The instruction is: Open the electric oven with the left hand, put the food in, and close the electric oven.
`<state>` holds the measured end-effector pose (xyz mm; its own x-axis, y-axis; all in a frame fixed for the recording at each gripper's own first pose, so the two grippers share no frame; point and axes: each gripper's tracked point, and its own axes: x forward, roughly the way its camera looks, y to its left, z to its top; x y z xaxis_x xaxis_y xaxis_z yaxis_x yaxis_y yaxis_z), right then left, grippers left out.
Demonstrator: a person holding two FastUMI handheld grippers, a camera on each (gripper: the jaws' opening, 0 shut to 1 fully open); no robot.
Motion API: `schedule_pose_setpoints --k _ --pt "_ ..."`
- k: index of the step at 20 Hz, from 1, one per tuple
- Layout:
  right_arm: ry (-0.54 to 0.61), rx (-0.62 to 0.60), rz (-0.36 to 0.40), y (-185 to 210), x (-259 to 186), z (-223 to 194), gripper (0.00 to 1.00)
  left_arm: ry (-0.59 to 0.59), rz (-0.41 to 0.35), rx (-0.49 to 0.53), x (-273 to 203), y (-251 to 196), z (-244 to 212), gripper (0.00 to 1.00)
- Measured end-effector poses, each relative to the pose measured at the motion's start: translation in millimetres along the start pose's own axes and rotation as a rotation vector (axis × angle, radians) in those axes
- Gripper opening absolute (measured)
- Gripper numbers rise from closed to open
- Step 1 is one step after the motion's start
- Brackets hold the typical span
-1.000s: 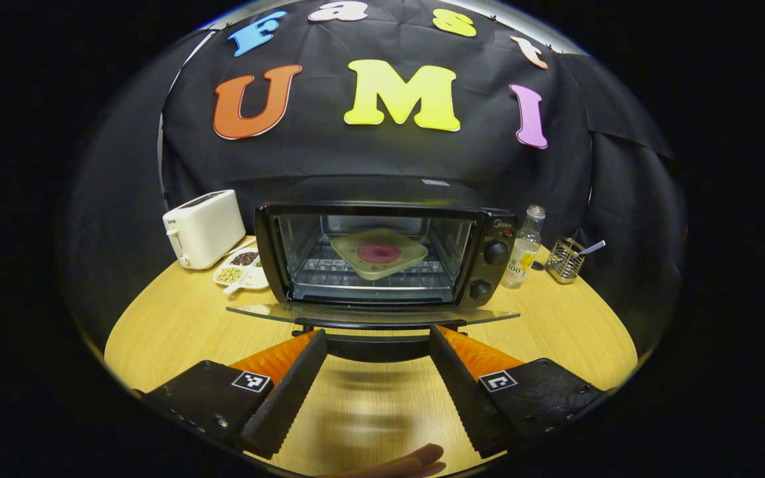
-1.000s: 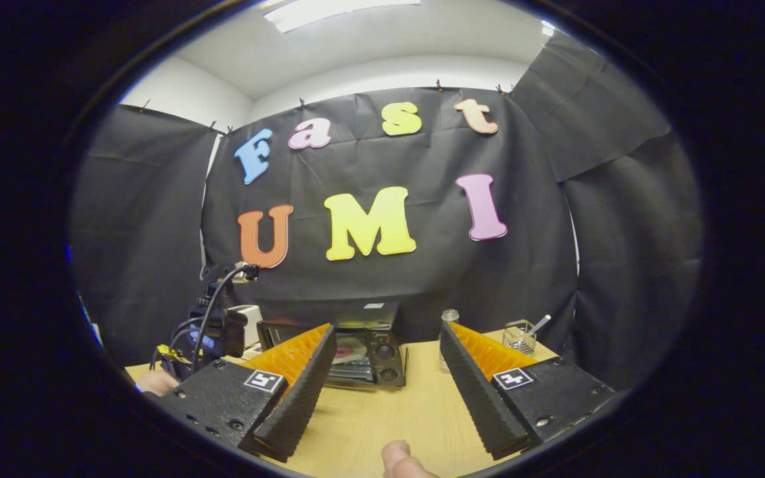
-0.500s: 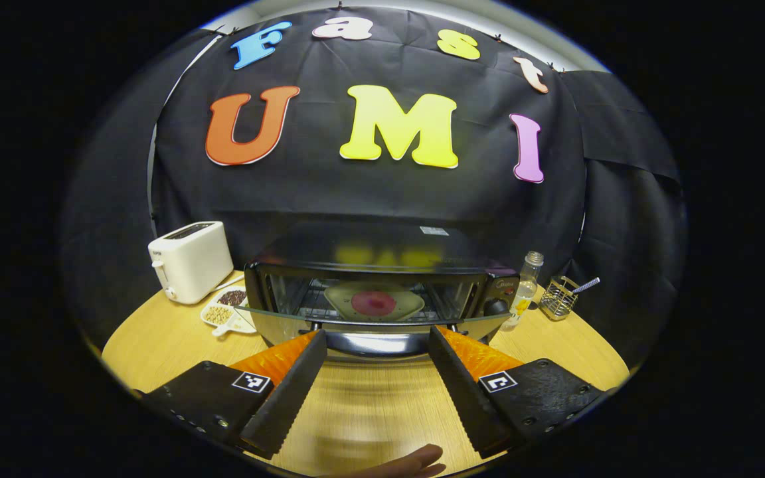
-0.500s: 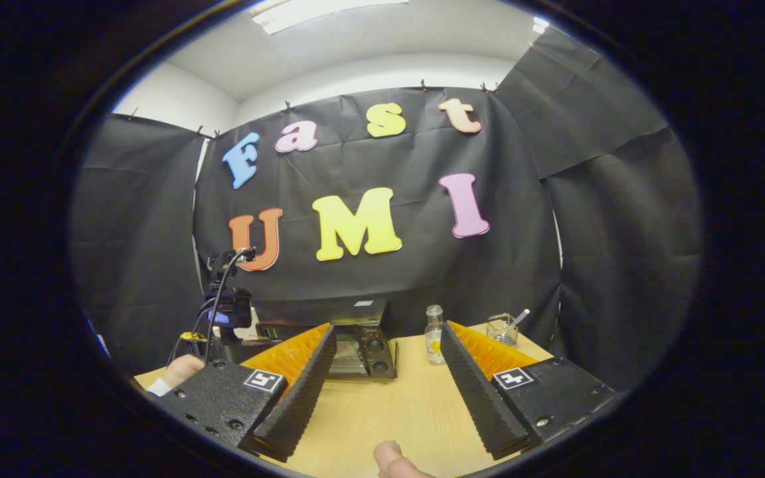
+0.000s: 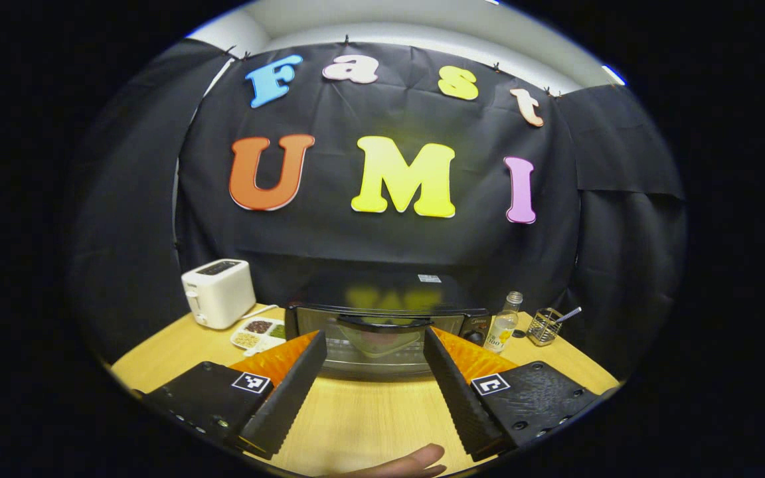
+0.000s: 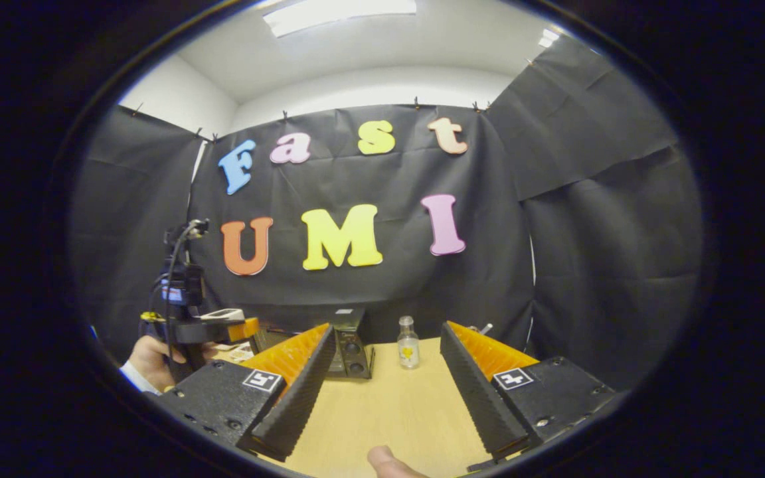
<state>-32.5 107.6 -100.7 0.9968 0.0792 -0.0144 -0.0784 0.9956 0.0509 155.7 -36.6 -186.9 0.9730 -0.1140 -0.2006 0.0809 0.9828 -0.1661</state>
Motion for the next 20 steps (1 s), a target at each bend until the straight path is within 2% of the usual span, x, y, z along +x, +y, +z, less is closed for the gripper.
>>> schedule_pose_setpoints --k 4,7,10,11,12,13,15,20 --pt "-0.038 0.015 -0.030 -15 -17 31 0.96 -0.059 0.071 0.036 -82 11 33 0.94" --pt "-0.037 0.011 -0.017 -20 -20 40 0.96 -0.105 0.042 0.040 -136 0 50 0.94" --pt "-0.042 -0.005 -0.008 -26 -26 45 0.96 -0.100 0.056 0.068 -178 -1 45 0.94" --pt "-0.041 -0.004 -0.010 -30 -28 45 1.00 -0.108 0.074 0.068 -188 1 43 0.94" --pt "-0.040 0.011 -0.008 -34 -30 42 0.96 -0.115 0.089 0.052 -199 3 39 0.95" --pt "-0.038 0.027 0.002 -34 -33 42 0.96 -0.118 0.095 0.031 -206 3 34 0.95" --pt "-0.040 0.049 0.031 -31 -40 42 0.96 -0.122 0.087 -0.006 -216 0 28 0.95" --pt "-0.064 0.027 0.061 -31 -51 49 0.95 -0.126 0.060 -0.001 -224 -8 32 0.94"
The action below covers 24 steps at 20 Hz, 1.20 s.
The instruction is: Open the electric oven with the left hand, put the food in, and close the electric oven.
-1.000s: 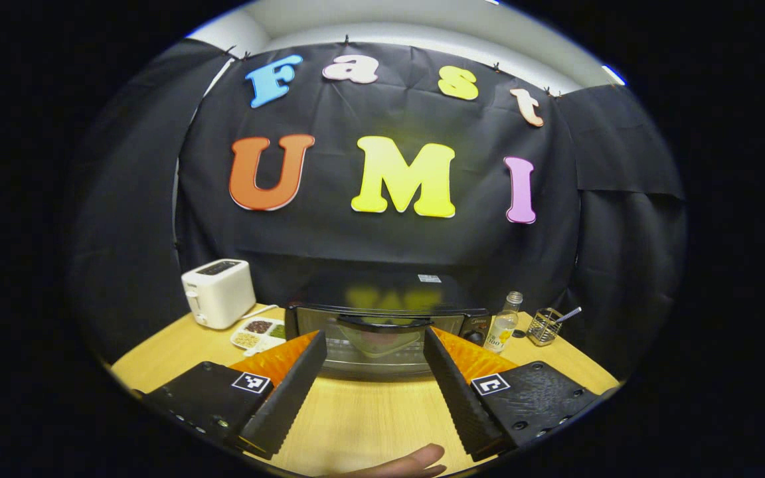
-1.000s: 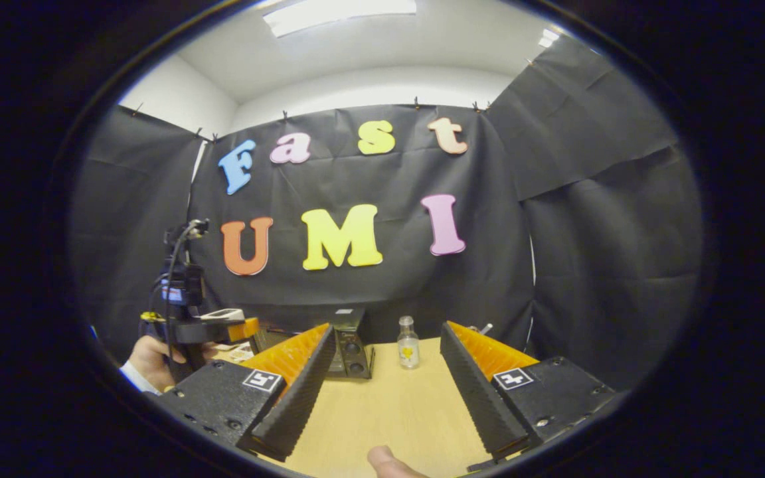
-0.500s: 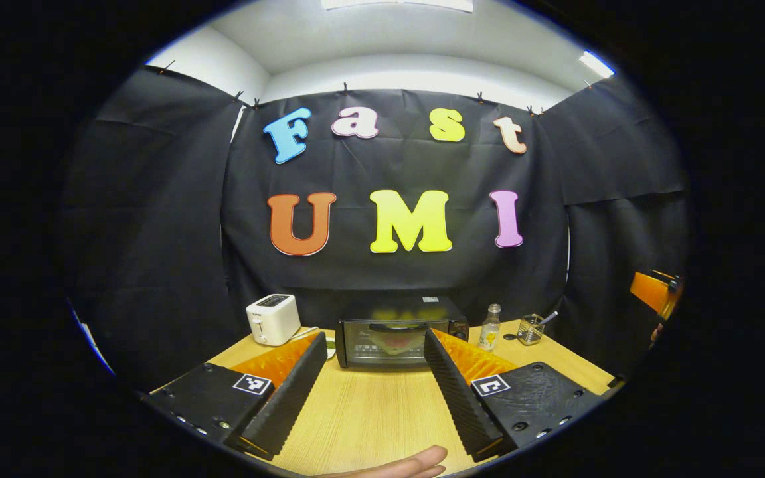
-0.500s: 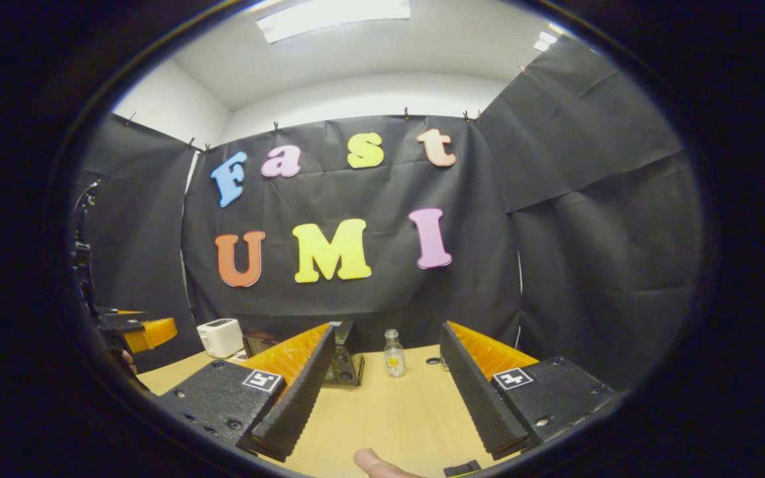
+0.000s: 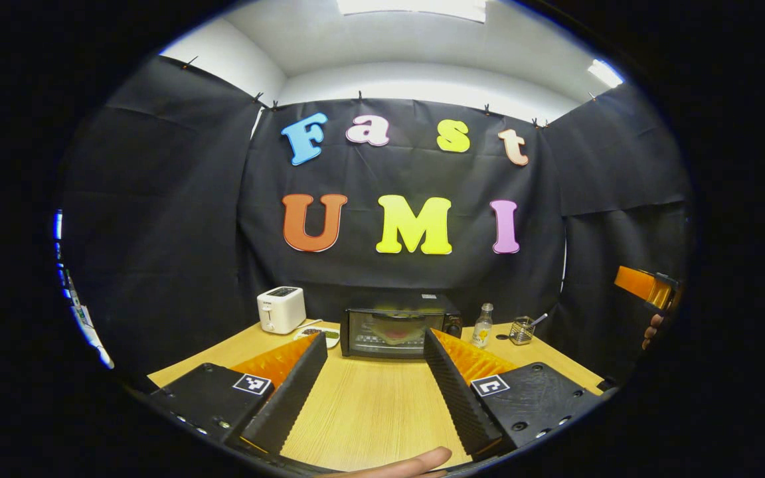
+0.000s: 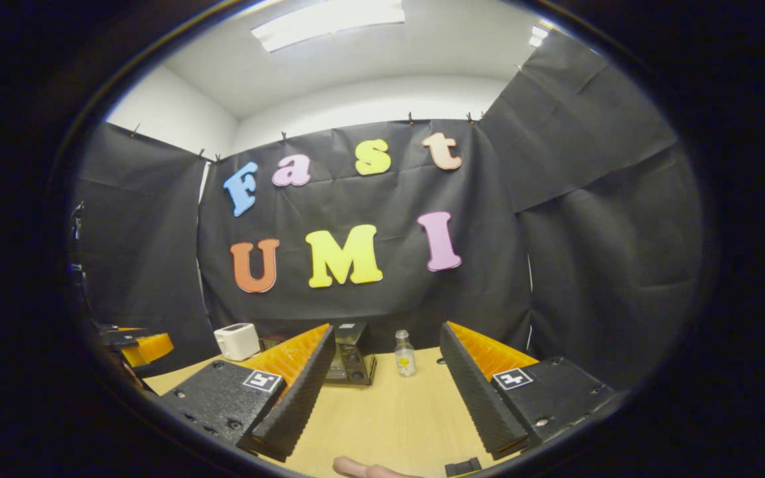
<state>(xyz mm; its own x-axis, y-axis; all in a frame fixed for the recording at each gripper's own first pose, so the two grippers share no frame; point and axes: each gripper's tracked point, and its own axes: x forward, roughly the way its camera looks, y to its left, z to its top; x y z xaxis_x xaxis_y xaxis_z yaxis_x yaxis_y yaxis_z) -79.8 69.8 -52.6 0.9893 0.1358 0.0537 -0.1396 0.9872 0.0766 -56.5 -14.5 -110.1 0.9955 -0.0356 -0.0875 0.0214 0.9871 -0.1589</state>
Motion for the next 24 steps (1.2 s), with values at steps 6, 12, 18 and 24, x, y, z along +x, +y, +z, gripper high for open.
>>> schedule_pose_setpoints --k 6,12,18,24 --pt "-0.013 -0.019 -0.021 -10 -5 3 0.95 0.016 -0.038 0.025 2 -16 -3 0.93" --pt "-0.013 -0.012 -0.008 -14 -7 0 0.95 0.021 -0.040 0.041 4 -21 -5 0.93" --pt "-0.008 0.012 0.009 -19 -3 -7 0.95 -0.007 -0.054 0.051 6 -28 -3 0.93" --pt "-0.053 0.015 0.025 -38 0 -15 0.96 -0.041 -0.068 0.071 13 -34 -9 0.93"
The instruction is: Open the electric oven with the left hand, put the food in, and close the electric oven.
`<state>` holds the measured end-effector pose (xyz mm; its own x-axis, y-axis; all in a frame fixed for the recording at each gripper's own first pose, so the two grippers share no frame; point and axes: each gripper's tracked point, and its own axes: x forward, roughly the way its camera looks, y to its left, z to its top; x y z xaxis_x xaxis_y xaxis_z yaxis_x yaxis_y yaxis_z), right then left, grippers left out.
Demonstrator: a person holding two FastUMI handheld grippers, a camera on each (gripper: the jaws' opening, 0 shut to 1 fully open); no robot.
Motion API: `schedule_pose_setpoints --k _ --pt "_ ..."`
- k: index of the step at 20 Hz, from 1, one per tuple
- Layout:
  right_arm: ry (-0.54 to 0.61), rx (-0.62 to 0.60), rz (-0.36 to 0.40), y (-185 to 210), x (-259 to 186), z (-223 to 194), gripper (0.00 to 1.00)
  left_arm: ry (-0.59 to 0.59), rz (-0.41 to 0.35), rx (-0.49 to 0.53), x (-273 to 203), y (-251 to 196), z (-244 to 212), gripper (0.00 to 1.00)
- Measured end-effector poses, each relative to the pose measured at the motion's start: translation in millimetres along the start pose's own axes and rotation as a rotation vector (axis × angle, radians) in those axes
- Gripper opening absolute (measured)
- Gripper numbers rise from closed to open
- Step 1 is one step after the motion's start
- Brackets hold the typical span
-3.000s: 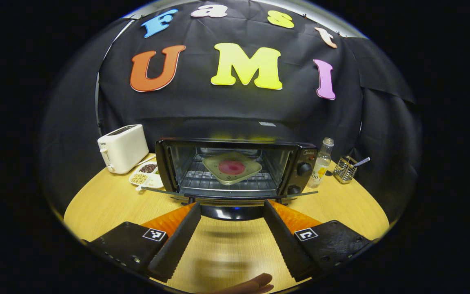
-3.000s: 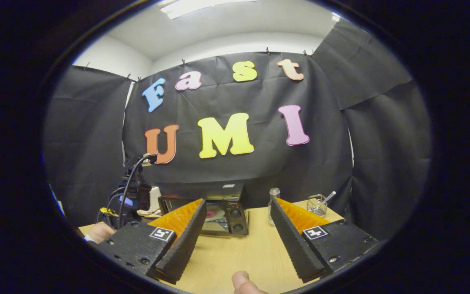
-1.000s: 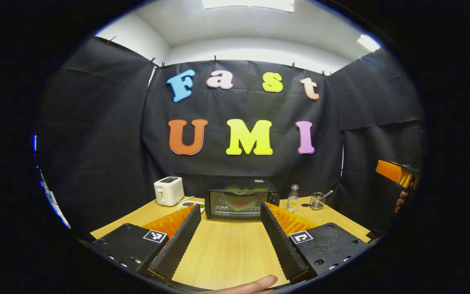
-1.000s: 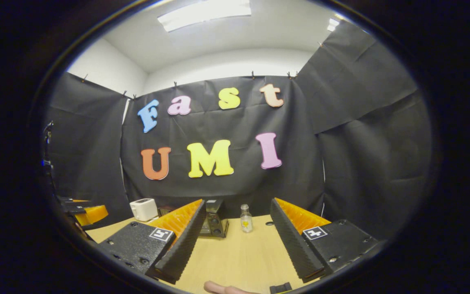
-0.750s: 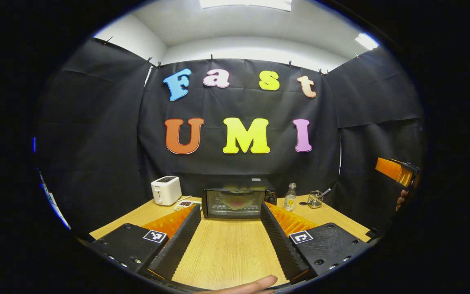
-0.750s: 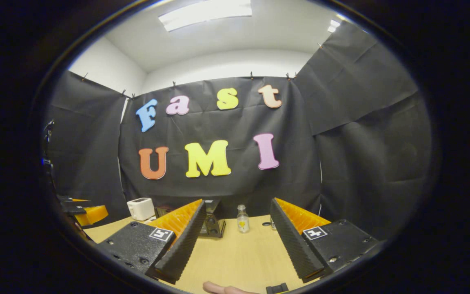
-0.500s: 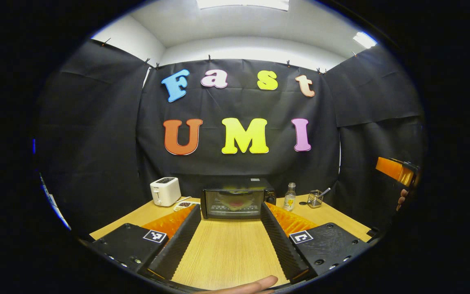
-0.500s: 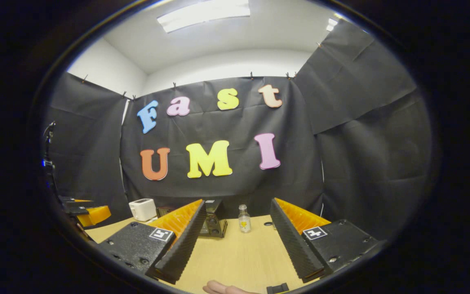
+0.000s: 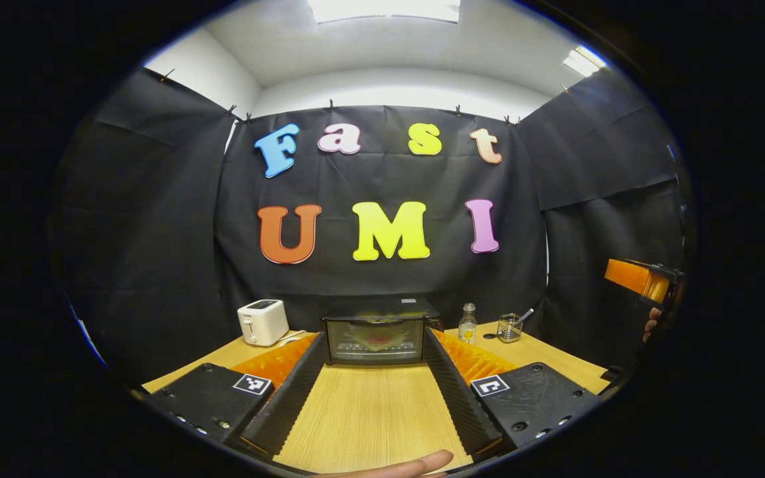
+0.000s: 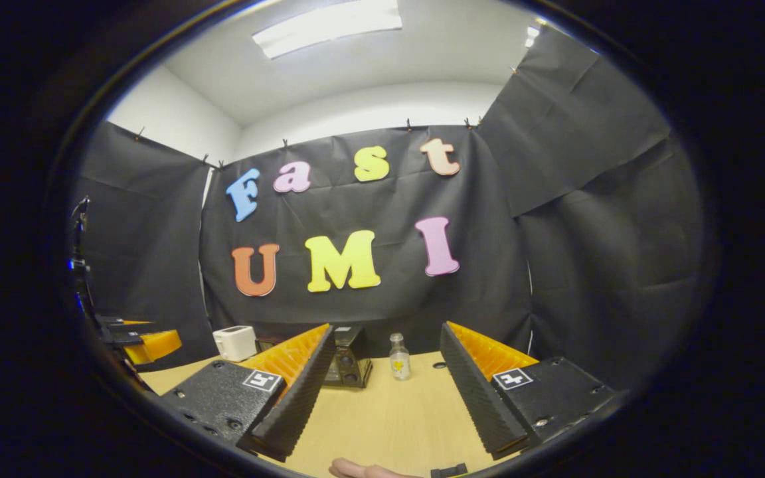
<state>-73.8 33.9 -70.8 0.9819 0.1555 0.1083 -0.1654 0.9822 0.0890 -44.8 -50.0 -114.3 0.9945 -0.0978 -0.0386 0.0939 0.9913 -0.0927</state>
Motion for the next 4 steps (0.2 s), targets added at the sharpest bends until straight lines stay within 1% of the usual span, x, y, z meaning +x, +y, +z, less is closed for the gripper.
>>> schedule_pose_setpoints --k 2,4 --pt "-0.013 -0.003 -0.008 -13 4 -3 0.96 -0.010 0.012 0.007 4 -1 0 0.93" --pt "-0.030 -0.034 -0.021 -28 9 -4 0.95 -0.037 0.023 0.024 9 -4 4 0.93"
